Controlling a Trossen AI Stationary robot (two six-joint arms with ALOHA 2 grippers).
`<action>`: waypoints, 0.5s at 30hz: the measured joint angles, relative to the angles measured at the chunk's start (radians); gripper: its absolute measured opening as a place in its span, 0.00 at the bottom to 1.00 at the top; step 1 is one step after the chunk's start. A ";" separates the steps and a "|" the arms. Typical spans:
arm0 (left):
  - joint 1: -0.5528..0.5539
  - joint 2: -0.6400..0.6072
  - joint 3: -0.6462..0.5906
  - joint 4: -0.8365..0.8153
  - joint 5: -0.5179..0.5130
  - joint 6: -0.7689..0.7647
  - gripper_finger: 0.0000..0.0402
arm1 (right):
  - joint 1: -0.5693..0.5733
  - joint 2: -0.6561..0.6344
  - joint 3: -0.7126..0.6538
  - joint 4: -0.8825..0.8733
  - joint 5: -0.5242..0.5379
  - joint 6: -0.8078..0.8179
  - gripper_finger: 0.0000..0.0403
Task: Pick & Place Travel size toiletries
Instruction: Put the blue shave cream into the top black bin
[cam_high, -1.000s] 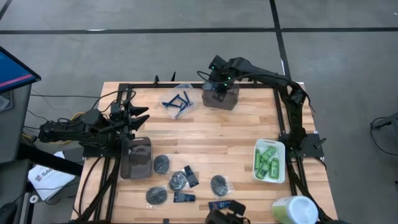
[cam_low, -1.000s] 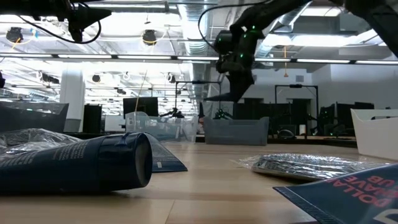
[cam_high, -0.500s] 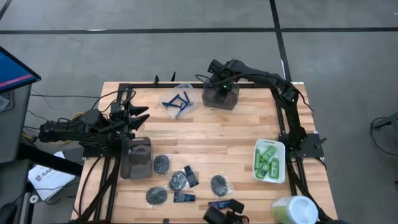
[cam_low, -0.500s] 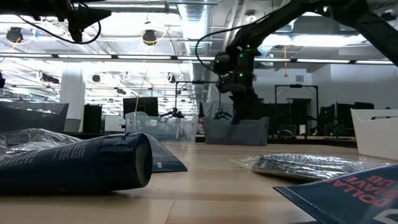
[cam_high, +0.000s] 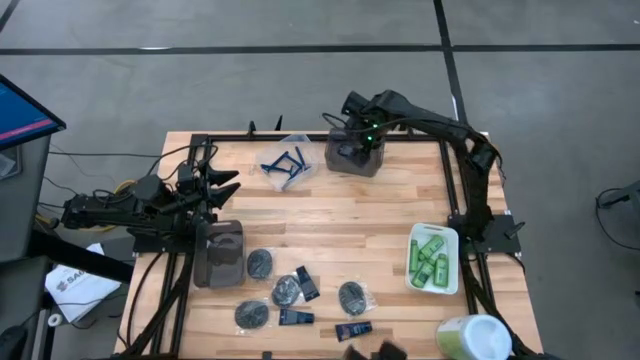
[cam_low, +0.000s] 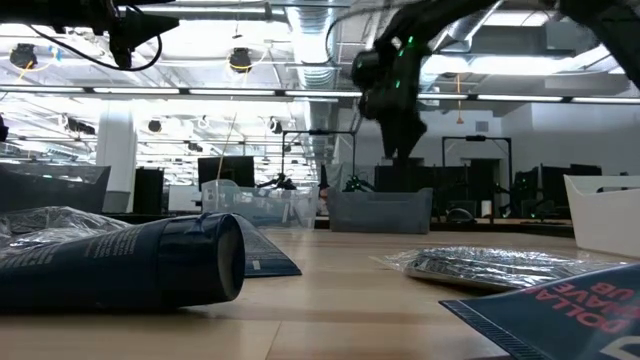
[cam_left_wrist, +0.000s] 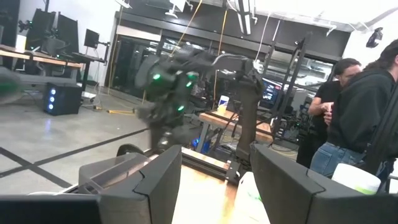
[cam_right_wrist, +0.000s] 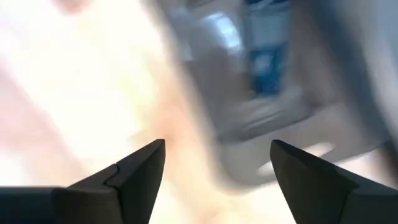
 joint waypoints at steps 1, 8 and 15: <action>0.000 0.000 0.000 0.000 0.000 0.000 0.48 | 0.012 -0.023 0.000 -0.026 -0.058 0.033 0.71; 0.000 0.000 0.000 0.000 0.001 0.000 0.48 | 0.240 -0.154 0.000 -0.169 -0.160 0.200 0.71; 0.000 0.000 0.000 0.000 0.002 0.000 0.48 | 0.590 -0.186 0.000 -0.172 -0.121 0.328 0.71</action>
